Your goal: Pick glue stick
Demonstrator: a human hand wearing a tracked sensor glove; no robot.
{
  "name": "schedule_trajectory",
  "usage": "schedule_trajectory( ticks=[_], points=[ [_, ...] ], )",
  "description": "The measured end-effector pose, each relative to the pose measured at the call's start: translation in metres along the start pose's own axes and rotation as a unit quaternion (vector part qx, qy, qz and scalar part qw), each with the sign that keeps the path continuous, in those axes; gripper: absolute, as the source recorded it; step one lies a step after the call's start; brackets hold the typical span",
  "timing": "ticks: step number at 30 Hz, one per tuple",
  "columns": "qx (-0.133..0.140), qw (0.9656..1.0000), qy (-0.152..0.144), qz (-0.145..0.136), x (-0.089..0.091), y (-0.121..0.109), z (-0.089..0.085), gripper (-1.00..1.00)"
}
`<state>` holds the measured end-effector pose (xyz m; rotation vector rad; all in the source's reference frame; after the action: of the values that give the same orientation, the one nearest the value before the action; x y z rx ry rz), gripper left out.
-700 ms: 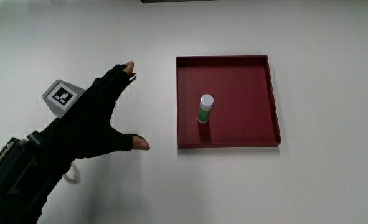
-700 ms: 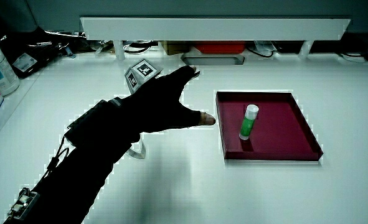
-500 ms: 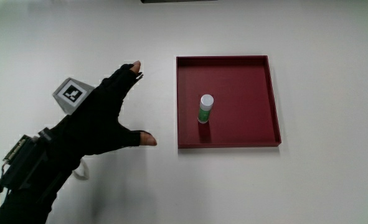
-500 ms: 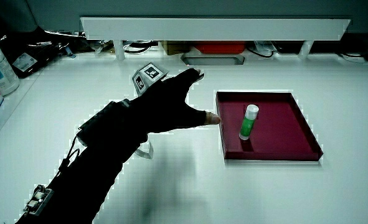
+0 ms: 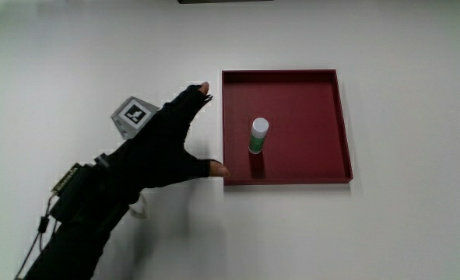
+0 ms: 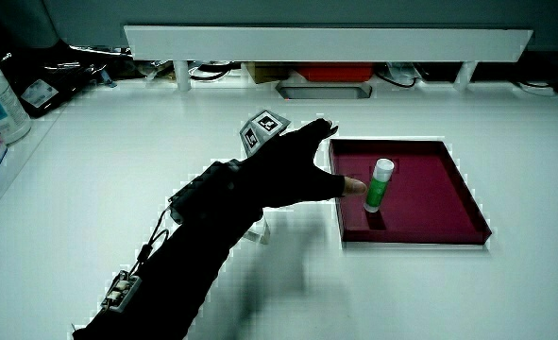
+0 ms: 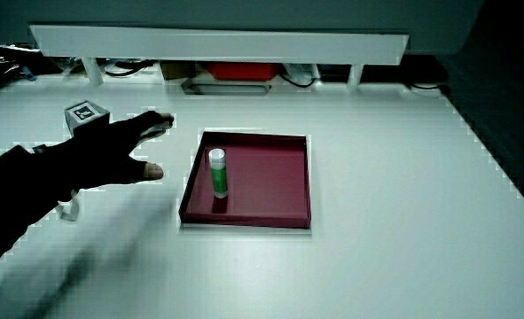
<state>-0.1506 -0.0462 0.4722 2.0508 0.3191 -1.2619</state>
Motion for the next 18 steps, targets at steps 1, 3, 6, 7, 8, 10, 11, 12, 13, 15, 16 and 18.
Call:
schedule_trajectory(
  ticks=[1,3,6,7,8,10,11,12,13,15,16,18],
  points=[
    [0.003,0.9998,0.006,-0.017,-0.001,0.003,-0.002,0.0],
    [-0.001,1.0,0.002,-0.004,-0.001,0.006,-0.006,0.0],
    [-0.001,1.0,0.001,0.006,-0.005,0.013,-0.01,0.0],
    [0.001,1.0,0.001,0.008,-0.005,0.015,-0.011,0.0],
    [0.0,0.9999,-0.003,0.01,-0.005,0.018,-0.013,0.0],
    [-0.001,0.9998,-0.017,-0.005,-0.008,0.024,-0.016,0.0],
    [-0.002,0.9998,-0.02,-0.002,-0.008,0.026,-0.018,0.0],
    [-0.003,0.9998,-0.019,0.007,-0.007,0.027,-0.02,0.0],
    [-0.002,0.9996,-0.026,-0.007,-0.011,0.032,-0.023,0.0],
    [-0.008,0.9995,-0.03,0.005,-0.009,0.036,-0.028,0.0],
    [-0.008,0.9996,-0.028,0.007,-0.009,0.039,-0.03,0.0],
    [-0.009,0.9995,-0.03,-0.005,-0.012,0.046,-0.036,0.0]
  ],
)
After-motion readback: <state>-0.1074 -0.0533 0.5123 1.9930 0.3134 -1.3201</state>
